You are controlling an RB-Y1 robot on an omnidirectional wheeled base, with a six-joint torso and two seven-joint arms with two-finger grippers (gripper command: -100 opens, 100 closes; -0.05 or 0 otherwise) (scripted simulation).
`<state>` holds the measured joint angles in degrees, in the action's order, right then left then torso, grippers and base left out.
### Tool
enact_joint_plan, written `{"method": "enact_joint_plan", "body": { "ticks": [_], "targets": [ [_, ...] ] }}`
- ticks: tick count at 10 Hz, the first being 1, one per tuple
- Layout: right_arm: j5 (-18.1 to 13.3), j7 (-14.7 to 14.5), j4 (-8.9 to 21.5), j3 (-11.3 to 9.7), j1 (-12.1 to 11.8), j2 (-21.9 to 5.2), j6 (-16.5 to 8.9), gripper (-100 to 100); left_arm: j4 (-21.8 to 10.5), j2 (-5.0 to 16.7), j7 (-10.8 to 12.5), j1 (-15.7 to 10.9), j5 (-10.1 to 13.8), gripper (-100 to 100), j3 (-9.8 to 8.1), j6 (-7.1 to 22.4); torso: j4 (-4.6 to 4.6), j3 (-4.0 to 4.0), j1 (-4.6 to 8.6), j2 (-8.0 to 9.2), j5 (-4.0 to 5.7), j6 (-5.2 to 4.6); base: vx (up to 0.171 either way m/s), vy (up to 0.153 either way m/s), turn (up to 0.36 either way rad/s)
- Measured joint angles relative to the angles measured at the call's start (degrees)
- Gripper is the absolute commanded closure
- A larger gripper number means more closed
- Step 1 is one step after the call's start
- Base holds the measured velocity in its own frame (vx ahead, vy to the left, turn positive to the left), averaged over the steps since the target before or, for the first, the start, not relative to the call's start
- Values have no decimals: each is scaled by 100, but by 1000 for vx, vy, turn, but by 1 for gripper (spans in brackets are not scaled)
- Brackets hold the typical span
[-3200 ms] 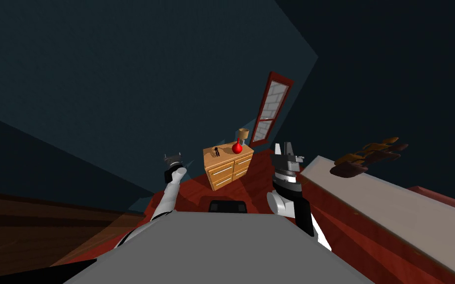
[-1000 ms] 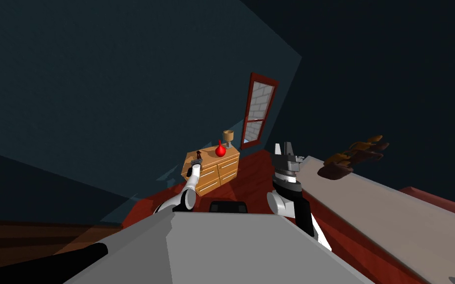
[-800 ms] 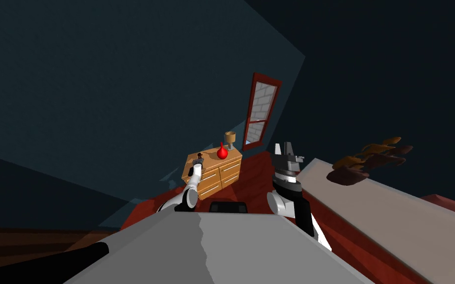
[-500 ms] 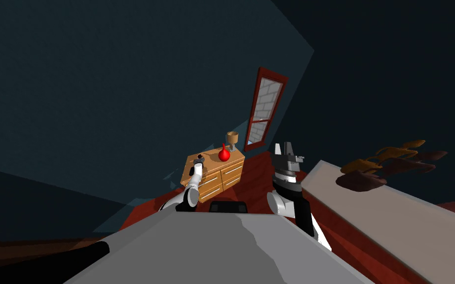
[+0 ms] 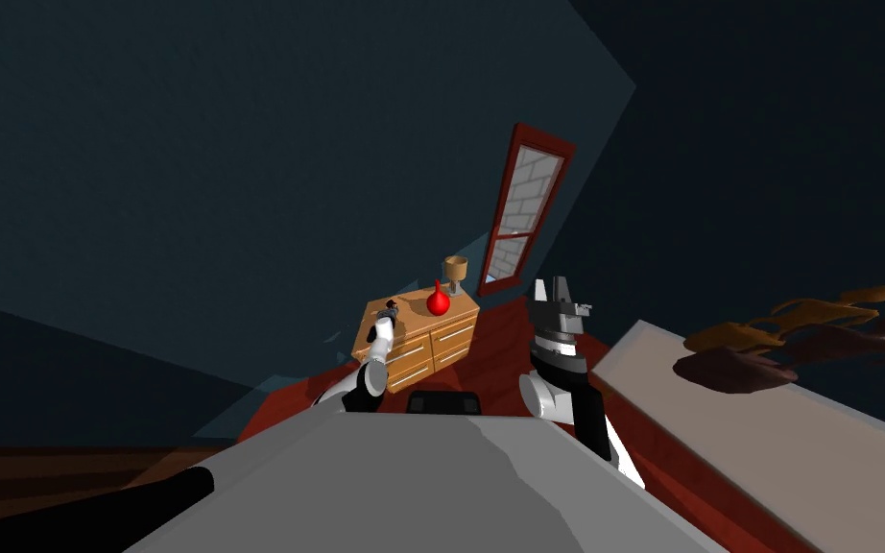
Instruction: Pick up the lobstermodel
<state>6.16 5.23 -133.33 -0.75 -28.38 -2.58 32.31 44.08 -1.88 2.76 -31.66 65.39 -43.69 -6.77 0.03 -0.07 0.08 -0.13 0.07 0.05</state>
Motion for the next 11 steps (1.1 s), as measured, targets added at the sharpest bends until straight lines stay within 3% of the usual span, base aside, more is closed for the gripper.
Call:
{"method": "enact_joint_plan", "body": {
  "ticks": [1, 2, 3, 6, 7, 9, 11],
  "targets": [
    [0, 0, 0, 0, 1, 0, 0, 0, -3, -16, -185, -37, 73, -100, -162, 118, 1, -1, 0, -2, 0, -3, 20, -21, -10],
    [0, 0, 0, 0, 1, 0, 0, 0, -27, -2, -339, -48, 96, -100, -186, 147, 0, 1, -6, 3, -1, -4, 40, -24, 146],
    [0, 0, 0, 0, 0, 0, 0, 0, -37, -41, -555, -133, 214, -100, -415, 294, 0, -1, -6, -2, -1, 0, 43, -34, 91],
    [0, 0, 0, 0, 1, 0, 0, 0, -93, -11, -962, -163, 320, -100, -543, 423, -2, 6, -11, 11, -2, -3, 14, -22, 55],
    [0, 0, 0, 0, 0, 0, 0, 0, -72, -60, -1195, -246, 408, -100, -842, 598, -1, 3, -6, 5, -1, 1, 36, -40, 90],
    [0, 0, 0, 0, 0, 0, 0, 0, -145, -76, -1617, -364, 584, -100, -1195, 862, 1, -3, 2, -5, 0, -2, 45, -54, 107],
    [0, 0, 0, 0, 1, 0, 0, 0, -207, -39, -1953, -382, 737, -100, -1233, 965, 0, 1, -4, 3, -1, -5, 26, -31, 66]
  ]
}}
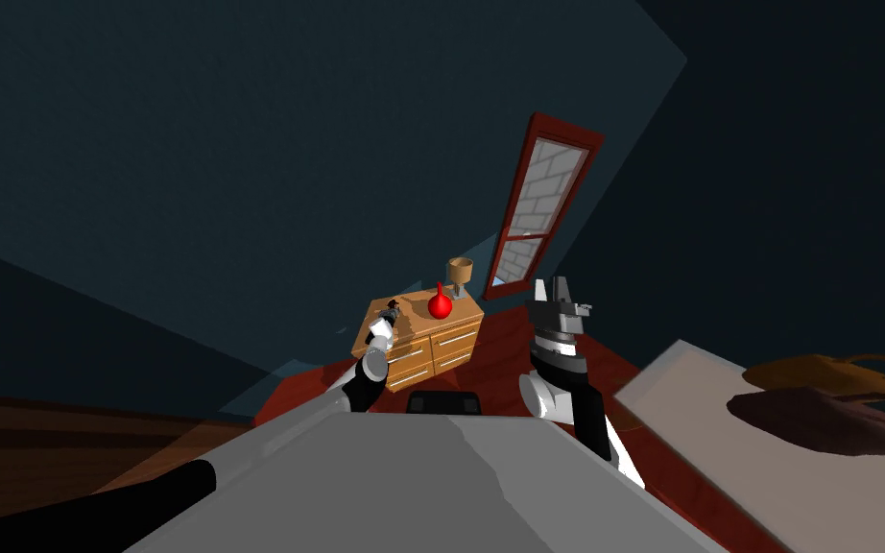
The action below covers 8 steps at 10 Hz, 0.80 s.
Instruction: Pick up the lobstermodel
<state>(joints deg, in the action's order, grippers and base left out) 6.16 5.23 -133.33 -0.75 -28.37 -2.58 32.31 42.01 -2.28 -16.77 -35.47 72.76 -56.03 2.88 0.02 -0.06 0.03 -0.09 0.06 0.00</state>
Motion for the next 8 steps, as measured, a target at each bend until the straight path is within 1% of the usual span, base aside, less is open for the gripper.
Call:
{"method": "enact_joint_plan", "body": {
  "ticks": [1, 2, 3, 4, 5, 6, 7, 8],
  "targets": [
    [0, 0, 0, 0, -1, 0, 0, 0, -80, 48, -172, -19, 299, -100, 23, 63, 0, -2, 0, -4, 0, 4, 36, -39, 111],
    [0, 0, 0, 0, 0, 0, 0, 0, -59, -4, -299, -96, 156, -100, -245, 210, 1, -3, 1, -5, 0, 1, 17, -22, -13],
    [0, 0, 0, 0, 0, 0, 0, 0, -70, -1, -471, -104, 222, -100, -297, 263, 0, 0, -3, 1, -1, 0, 3, -4, -21],
    [0, 0, 0, 0, 0, 0, 0, 0, -75, 2, -625, -102, 267, -100, -301, 263, -1, 3, -10, 6, -2, 0, 29, -36, 164],
    [0, 0, 0, 0, -1, 0, 0, 0, -109, -7, -790, -167, 384, -100, -449, 378, 0, 0, -1, -1, -1, 4, 33, -48, 97],
    [0, 0, 0, 0, 0, 0, 0, 0, -129, -8, -962, -200, 449, -100, -582, 483, 1, -1, 3, -3, 0, 1, 15, -21, -14],
    [0, 0, 0, 0, 0, 0, 0, 0, -132, -10, -1121, -211, 455, -100, -639, 524, 0, 1, -4, 2, -1, 0, 33, -39, 136],
    [0, 0, 0, 0, -1, 0, 0, 0, -132, -29, -1164, -271, 416, -100, -812, 665, 0, -1, 1, -3, 0, 3, 35, -42, 96]
  ]
}}
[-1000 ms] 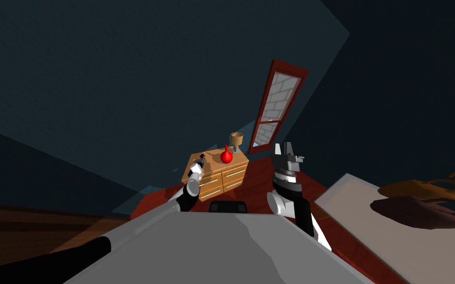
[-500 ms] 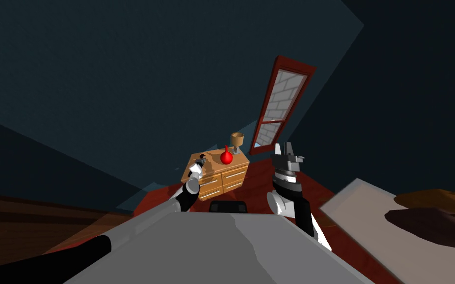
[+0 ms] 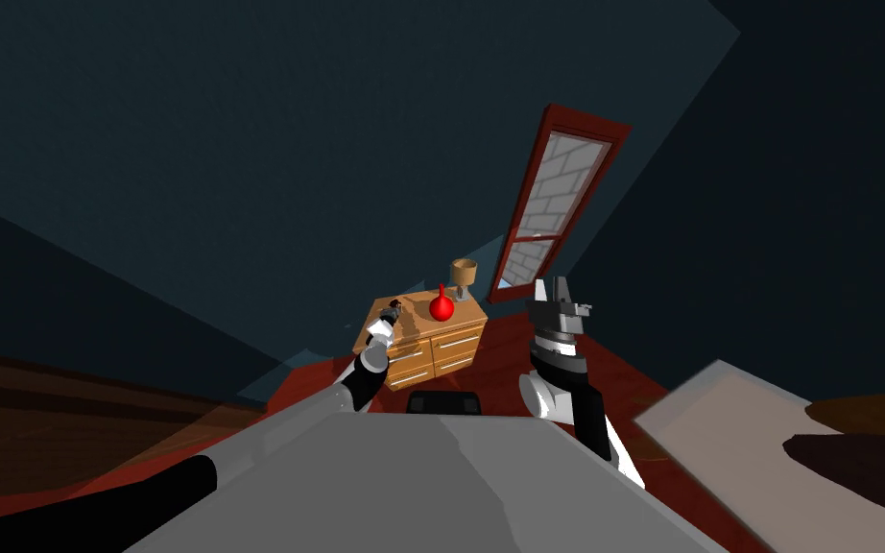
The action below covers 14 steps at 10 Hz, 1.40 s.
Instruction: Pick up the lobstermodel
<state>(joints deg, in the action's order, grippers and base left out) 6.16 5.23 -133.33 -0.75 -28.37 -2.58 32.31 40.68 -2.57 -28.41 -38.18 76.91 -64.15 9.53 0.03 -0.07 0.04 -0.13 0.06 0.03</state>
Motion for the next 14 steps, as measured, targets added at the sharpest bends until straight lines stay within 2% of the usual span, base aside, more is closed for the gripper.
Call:
{"method": "enact_joint_plan", "body": {
  "ticks": [1, 2, 4, 5, 6, 7, 8, 9, 10, 14],
  "targets": [
    [0, 0, 0, 0, 1, 0, 0, 0, -33, 5, -119, -36, 126, -100, -124, 104, 1, -1, 1, -1, 0, -2, 15, -20, -2],
    [0, 0, 0, 0, 1, 0, 0, 0, -57, 9, -289, -49, 222, -100, -169, 134, 0, 2, -5, 4, -1, -3, 2, -4, -14],
    [0, 0, 0, 0, 1, 0, 0, 0, -64, 8, -561, -54, 256, -100, -184, 138, -2, 7, -15, 12, -3, -3, 11, -14, 89],
    [0, 0, 0, 0, 0, 0, 0, 0, -142, 23, -769, -139, 439, -100, -348, 248, -1, 3, -7, 5, -1, 1, 32, -51, 88],
    [0, 0, 0, 0, 1, 0, 0, 0, -151, 17, -967, -165, 498, -100, -469, 352, 0, 0, 2, 2, 0, -3, 20, -31, -15],
    [0, 0, 0, 0, 1, 0, 0, 0, -138, 6, -1092, -165, 489, -100, -508, 394, 0, 2, -2, 4, 0, -4, 29, -46, 140],
    [0, 0, 0, 0, 0, 0, 0, 0, -295, 49, -1491, -268, 828, -100, -748, 539, 0, 0, 2, 0, 0, -1, 34, -47, 94],
    [0, 0, 0, 0, 1, 0, 0, 0, -240, 12, -1677, -273, 784, -100, -829, 641, 1, -1, 2, -1, 1, -3, 14, -17, 8],
    [0, 0, 0, 0, 1, 0, 0, 0, -226, 6, -1687, -271, 765, 100, -831, 655, 0, 2, -6, 4, -1, -4, 0, 0, 0],
    [0, 0, 0, 0, 1, 0, 0, 0, -229, 7, -1696, -268, 760, 100, -826, 654, -4, 7, -19, 11, -8, -2, 0, 0, 0]
  ]
}}
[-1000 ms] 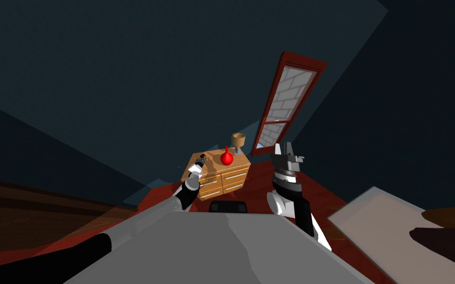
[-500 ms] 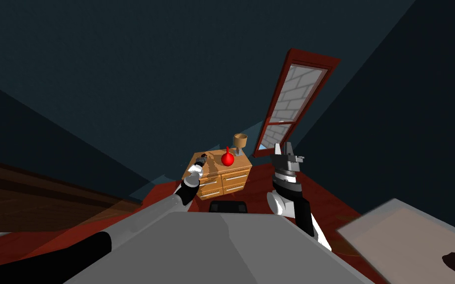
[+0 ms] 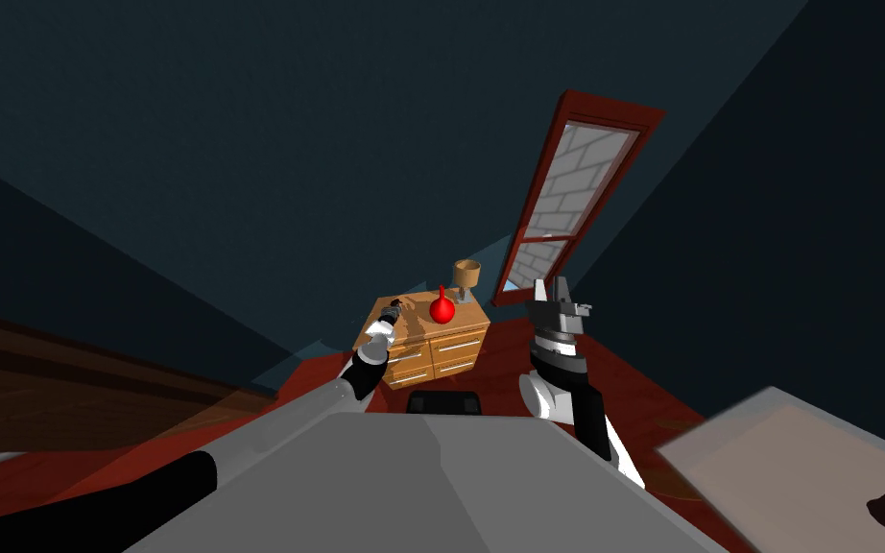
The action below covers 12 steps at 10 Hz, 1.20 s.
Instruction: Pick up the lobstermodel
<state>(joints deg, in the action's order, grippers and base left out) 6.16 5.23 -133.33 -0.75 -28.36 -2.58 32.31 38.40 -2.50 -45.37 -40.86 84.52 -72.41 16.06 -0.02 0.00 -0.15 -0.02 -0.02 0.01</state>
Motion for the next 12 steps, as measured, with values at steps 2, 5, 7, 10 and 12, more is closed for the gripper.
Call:
{"method": "enact_joint_plan", "body": {
  "ticks": [2, 5, 7, 10, 12],
  "targets": [
    [0, 0, 0, 0, 0, 0, 0, 0, 0, 1, 1, 2, 1, 100, -1, -1, 0, -1, 1, -2, 0, -2, -18, 21, -94],
    [0, 0, 0, 0, 1, -1, 0, 0, 190, -3, 732, 172, -483, 100, 477, -360, 14, -9, -21, -2, -12, -18, -33, 59, -112],
    [0, 0, 0, 0, 1, -1, 0, 0, 262, -5, 1236, 269, -747, 100, 784, -609, 28, -16, -27, -2, -18, -14, -43, 57, -112],
    [0, 0, 0, 0, 1, 0, 0, 0, 303, 3, 1795, 373, -999, 100, 1111, -898, 42, -27, -26, -11, -22, -9, -23, 35, -80],
    [0, 0, 0, 0, 0, 0, 0, 0, 284, 25, 2068, 420, -917, 100, 1317, -1051, 46, -31, -26, -17, -25, 1, -30, 32, -63]
  ]
}}
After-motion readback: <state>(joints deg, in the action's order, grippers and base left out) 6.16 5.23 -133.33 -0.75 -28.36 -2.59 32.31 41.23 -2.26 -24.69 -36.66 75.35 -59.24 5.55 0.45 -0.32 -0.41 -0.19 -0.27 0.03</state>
